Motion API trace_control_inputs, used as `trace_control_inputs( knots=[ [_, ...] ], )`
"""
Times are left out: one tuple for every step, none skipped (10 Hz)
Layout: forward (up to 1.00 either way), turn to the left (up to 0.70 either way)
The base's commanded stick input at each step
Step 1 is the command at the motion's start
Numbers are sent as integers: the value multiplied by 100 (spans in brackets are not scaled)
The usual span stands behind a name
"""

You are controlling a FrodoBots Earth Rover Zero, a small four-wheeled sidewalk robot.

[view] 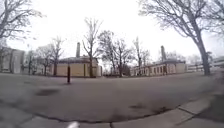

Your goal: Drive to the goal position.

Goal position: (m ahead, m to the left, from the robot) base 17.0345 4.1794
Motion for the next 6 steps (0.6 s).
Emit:
trace_control_inputs(
  knots=[
    [100, 0],
    [100, 0],
    [100, 0],
    [100, 0],
    [100, 0],
    [100, 0]
  ],
)
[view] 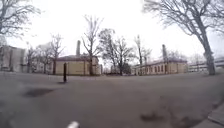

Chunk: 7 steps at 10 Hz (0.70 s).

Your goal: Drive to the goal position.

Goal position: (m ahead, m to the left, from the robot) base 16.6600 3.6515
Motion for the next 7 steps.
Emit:
trace_control_inputs(
  knots=[
    [100, 0],
    [100, 0],
    [100, 0],
    [100, 0],
    [100, 0],
    [100, 0],
    [100, 0]
  ],
)
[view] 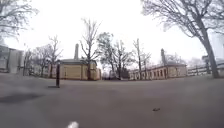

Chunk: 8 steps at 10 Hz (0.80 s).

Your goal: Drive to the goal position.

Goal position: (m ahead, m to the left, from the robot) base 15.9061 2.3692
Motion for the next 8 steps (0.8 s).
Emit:
trace_control_inputs(
  knots=[
    [100, 0],
    [100, 0],
    [100, 0],
    [100, 0],
    [100, 0],
    [100, 0],
    [100, 0],
    [100, 0]
  ],
)
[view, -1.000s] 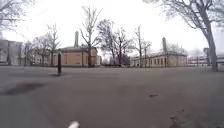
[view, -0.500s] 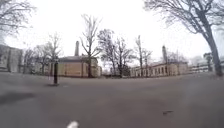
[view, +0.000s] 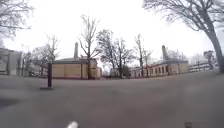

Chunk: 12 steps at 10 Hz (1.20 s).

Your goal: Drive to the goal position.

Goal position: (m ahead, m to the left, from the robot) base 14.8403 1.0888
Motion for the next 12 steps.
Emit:
trace_control_inputs(
  knots=[
    [100, 0],
    [100, 0],
    [100, 0],
    [100, 0],
    [100, 0],
    [100, 0],
    [100, 0],
    [100, 0],
    [100, 0],
    [100, 0],
    [100, 0],
    [100, 0]
  ],
)
